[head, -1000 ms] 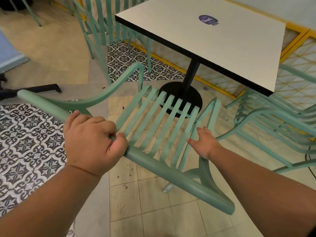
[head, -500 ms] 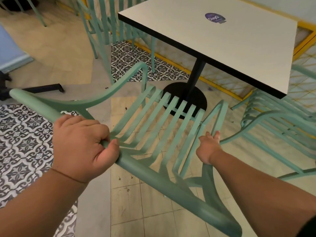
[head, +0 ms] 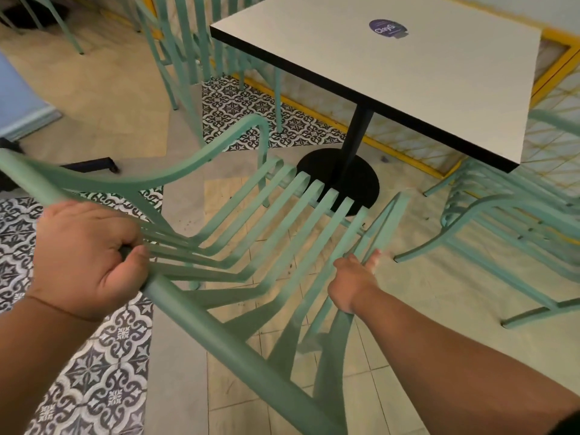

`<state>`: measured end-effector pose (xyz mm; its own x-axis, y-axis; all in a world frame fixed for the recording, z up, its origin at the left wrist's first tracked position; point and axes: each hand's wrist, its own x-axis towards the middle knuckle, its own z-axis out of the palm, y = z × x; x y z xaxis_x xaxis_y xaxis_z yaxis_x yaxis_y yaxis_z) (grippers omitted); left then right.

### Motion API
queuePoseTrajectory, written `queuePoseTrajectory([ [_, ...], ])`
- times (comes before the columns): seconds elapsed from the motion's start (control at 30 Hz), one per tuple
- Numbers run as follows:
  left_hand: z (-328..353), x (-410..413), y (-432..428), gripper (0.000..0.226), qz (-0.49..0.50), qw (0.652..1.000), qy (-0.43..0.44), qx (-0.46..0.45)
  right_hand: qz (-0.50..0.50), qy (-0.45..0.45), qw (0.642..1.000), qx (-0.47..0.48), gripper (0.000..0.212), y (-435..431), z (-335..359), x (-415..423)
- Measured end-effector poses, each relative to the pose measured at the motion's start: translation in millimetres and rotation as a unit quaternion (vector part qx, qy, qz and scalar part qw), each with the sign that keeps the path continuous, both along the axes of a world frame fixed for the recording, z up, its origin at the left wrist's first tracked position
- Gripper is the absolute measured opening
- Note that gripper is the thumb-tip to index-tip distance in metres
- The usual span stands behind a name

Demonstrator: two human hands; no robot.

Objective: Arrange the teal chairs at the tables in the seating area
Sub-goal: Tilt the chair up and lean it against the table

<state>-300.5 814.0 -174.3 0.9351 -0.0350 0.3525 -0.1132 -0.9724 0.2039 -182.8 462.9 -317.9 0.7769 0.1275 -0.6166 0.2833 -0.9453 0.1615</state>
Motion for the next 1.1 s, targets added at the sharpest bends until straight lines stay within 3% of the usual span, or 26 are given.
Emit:
queuePoseTrajectory([
  [0.17,2.1,3.8,1.7,0.035,-0.001,1.0,-0.004,0.002,0.007,0.002,1.0,-0.015,0.058,8.4,11.0,0.2],
  [0.4,-1.6,12.2,0.2,0.035,0.029,0.999,-0.02,0.014,-0.029,-0.004,1.0,0.004,0.072,6.0,-1.3,18.7],
  [0.57,-1.1,24.6,-3.2,0.024,0.02,0.999,-0.023,0.021,-0.06,-0.013,0.998,0.026,0.078,2.6,-6.0,33.6],
  [0.7,-4.9,33.7,-0.8,0.035,0.03,0.999,-0.008,0.026,-0.056,-0.007,0.998,0.027,0.067,5.7,7.9,36.1],
  [0.83,-7.6,39.9,-4.1,0.033,0.036,0.999,-0.007,0.038,-0.056,0.002,0.998,0.026,0.059,7.2,23.6,36.8],
  [1.0,-4.0,40.4,-4.3,0.04,0.049,0.997,0.028,0.047,-0.109,0.068,0.989,0.071,0.067,6.0,35.0,24.3],
  [1.1,1.4,40.0,-6.8,0.044,0.064,0.994,0.072,0.055,-0.165,0.141,0.949,0.229,0.084,27.9,99.1,-21.1],
])
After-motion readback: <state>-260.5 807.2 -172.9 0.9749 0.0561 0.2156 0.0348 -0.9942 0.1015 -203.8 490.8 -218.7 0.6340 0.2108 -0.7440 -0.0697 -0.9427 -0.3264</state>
